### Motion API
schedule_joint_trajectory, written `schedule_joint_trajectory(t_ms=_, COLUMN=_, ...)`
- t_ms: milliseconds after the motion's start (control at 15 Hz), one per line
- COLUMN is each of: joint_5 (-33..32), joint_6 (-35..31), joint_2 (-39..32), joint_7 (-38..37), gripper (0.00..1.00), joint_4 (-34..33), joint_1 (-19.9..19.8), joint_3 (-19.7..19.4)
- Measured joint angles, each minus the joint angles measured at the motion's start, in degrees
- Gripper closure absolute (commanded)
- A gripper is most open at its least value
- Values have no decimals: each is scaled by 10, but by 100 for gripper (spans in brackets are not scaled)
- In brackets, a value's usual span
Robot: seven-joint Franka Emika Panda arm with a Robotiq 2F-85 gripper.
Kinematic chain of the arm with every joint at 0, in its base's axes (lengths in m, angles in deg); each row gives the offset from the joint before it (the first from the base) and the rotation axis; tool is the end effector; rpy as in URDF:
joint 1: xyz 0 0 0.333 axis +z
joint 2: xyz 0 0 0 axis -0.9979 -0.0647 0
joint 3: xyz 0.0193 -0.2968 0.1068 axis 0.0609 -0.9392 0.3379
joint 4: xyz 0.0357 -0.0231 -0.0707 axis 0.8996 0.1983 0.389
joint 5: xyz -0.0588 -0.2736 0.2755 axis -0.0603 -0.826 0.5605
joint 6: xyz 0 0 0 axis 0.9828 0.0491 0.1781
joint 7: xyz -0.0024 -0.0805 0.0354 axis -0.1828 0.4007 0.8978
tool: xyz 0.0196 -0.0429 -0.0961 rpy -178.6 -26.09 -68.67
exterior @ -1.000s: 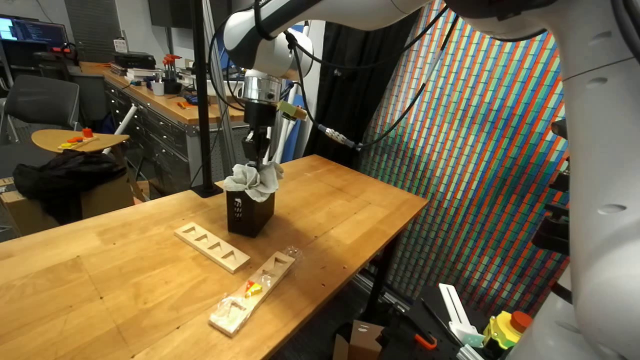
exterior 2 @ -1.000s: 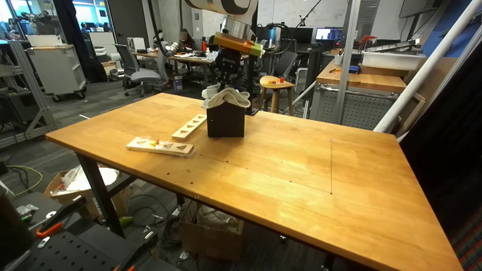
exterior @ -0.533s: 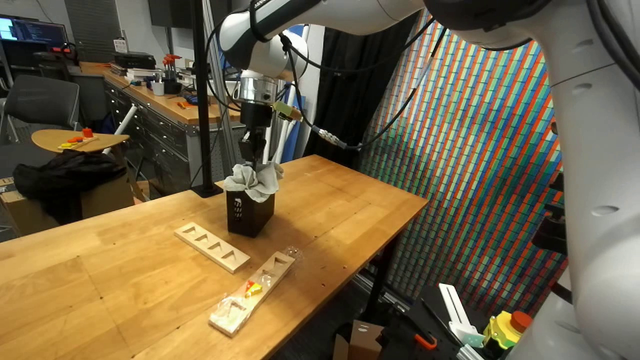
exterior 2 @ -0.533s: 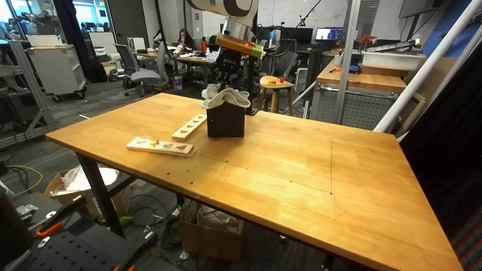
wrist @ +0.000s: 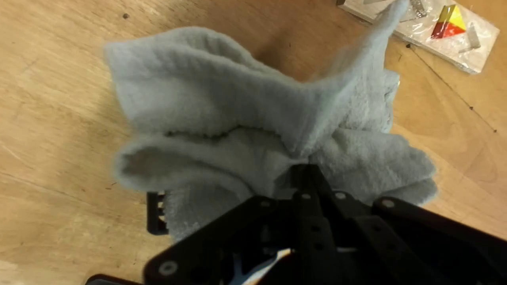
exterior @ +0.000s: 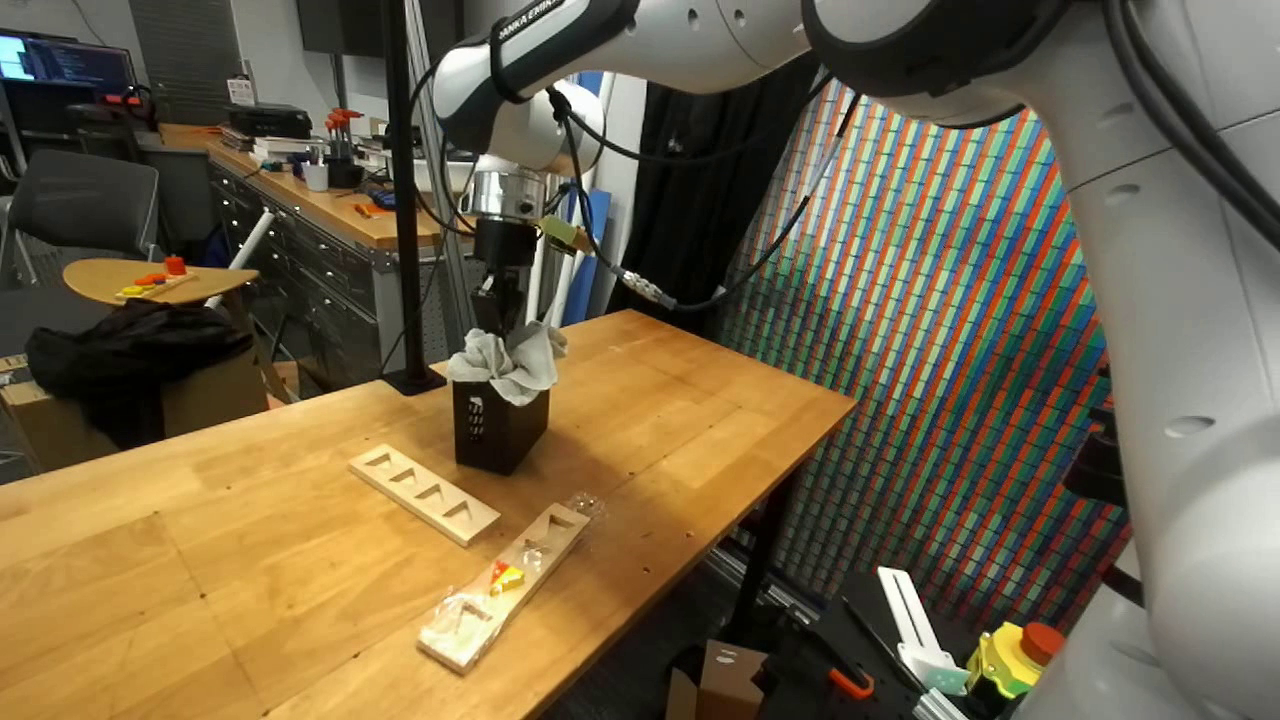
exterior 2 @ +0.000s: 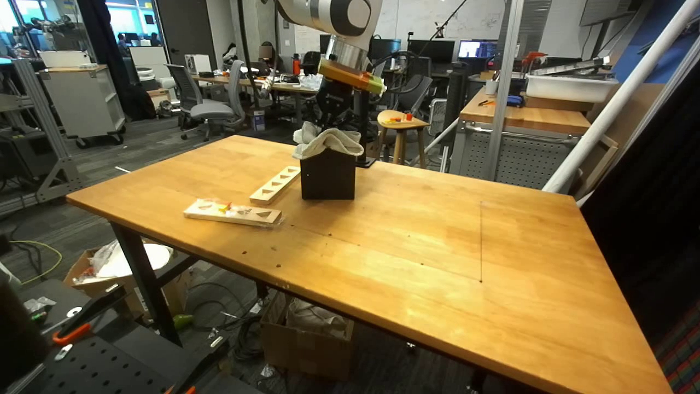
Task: Pick up the cloth and put it in the box, then remove it and fold it on the table
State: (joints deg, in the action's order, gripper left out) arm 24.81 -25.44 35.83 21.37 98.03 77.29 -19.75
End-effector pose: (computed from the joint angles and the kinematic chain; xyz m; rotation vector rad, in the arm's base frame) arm 0.6906 -0.0489 0.3296 -2.7492 -0.8459 0.1532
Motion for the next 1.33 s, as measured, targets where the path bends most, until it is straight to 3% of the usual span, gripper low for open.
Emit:
schedule_joint_trajectory(t_ms=733, joint_5=56, joint_6=34, joint_2=-73, joint_7=15, gripper=97, joint_4=-22, joint_1=-20, joint_3=10)
schedule_joint_trajectory(t_ms=1333, joint_5=60, joint_6=33, joint_2=-50, joint_7=12, gripper=97, joint_4=-21, joint_1=-22, joint_3=11)
